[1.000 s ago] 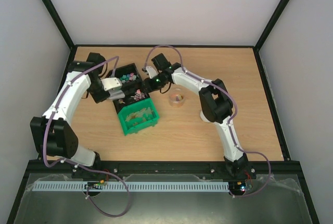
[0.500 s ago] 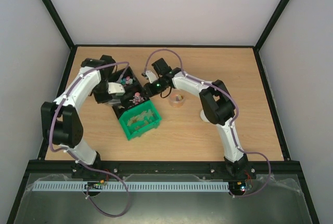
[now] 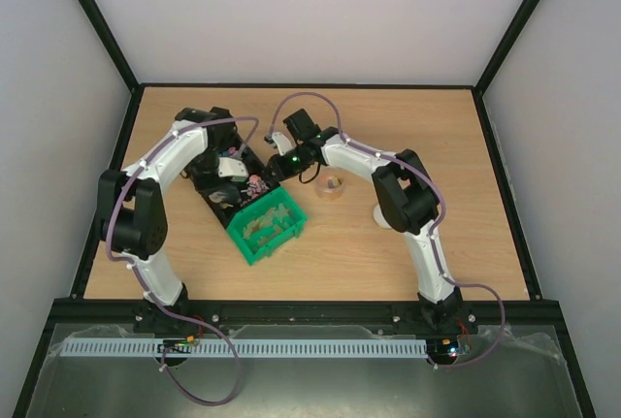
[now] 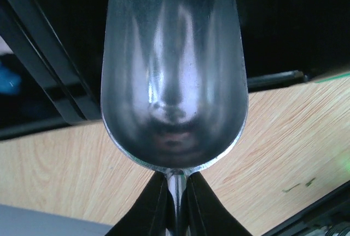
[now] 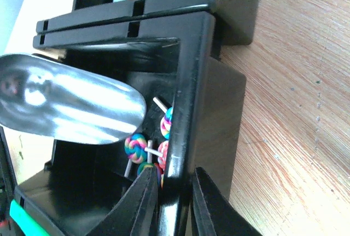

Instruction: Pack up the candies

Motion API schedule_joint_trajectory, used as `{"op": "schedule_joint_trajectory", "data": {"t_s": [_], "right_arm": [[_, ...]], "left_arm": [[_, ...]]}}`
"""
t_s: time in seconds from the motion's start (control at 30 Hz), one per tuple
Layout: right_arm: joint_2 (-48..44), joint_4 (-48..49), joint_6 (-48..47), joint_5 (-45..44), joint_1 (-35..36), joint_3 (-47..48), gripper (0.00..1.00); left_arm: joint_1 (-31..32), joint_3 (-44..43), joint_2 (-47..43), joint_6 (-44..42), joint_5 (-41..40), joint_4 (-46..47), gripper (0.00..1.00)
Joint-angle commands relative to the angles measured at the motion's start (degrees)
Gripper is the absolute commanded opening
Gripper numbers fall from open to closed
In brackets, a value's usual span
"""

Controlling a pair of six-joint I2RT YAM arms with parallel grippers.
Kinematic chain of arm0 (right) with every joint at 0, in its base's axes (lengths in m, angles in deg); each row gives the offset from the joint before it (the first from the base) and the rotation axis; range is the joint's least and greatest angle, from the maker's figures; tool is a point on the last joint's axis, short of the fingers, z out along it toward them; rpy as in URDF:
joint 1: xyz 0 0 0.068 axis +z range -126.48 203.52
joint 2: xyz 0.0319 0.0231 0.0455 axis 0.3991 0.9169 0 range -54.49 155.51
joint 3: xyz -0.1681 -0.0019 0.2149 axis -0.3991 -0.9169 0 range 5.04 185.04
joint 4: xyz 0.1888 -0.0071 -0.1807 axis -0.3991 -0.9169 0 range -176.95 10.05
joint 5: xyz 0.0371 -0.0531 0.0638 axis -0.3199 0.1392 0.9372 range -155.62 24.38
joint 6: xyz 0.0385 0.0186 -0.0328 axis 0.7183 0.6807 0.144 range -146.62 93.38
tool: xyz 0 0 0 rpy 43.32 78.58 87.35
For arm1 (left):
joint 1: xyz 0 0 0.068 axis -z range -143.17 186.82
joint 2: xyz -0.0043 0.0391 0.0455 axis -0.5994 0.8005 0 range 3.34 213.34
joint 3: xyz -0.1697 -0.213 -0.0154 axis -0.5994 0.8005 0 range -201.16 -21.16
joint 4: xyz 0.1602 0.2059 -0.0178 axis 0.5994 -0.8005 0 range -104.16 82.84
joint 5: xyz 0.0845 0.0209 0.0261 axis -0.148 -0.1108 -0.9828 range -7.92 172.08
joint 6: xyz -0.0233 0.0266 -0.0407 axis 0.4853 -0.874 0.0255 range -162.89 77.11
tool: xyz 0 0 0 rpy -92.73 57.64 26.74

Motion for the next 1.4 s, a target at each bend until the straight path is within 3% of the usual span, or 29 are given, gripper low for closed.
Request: {"op": "schedule_joint_trajectory", "data": {"t_s": [0.0, 0.17, 0.4, 0.8, 1.0, 1.23, 1.37], "right_arm": [[-2.03, -0.93, -0.29, 4.67, 0.9, -2.02, 0.14], [-2.07, -0.49, 0.56, 5.2, 0.82, -2.4, 0.02], [-3.07, 1.14, 2.98, 5.11, 0.96, -4.13, 0.01], [-3.29, 2.24, 5.67, 4.42, 1.69, -4.69, 0.01], [-3.55, 2.24, 5.5, 2.92, 1.71, -5.25, 0.01], [-3.31, 2.45, 6.1, 0.28, 1.75, -5.48, 0.01], [-3.23, 2.92, 6.56, 0.66, 1.72, -5.42, 0.01]], "left_arm": [[0.29, 3.05, 1.62, 3.18, 5.86, 1.98, 0.02], [0.27, 6.09, 3.31, 6.56, 10.42, 6.22, 0.02], [0.47, 10.11, 3.09, 12.07, 15.94, 13.44, 0.02], [1.78, 22.97, -3.96, 21.24, 27.32, 35.92, 0.02], [-1.52, 23.8, -7.62, 22.23, 36.2, 38.51, 0.02], [-2.3, 23.99, -11.02, 20.99, 37.49, 33.56, 0.02], [-1.84, 26.46, -11.94, 22.59, 35.36, 36.39, 0.02]]}}
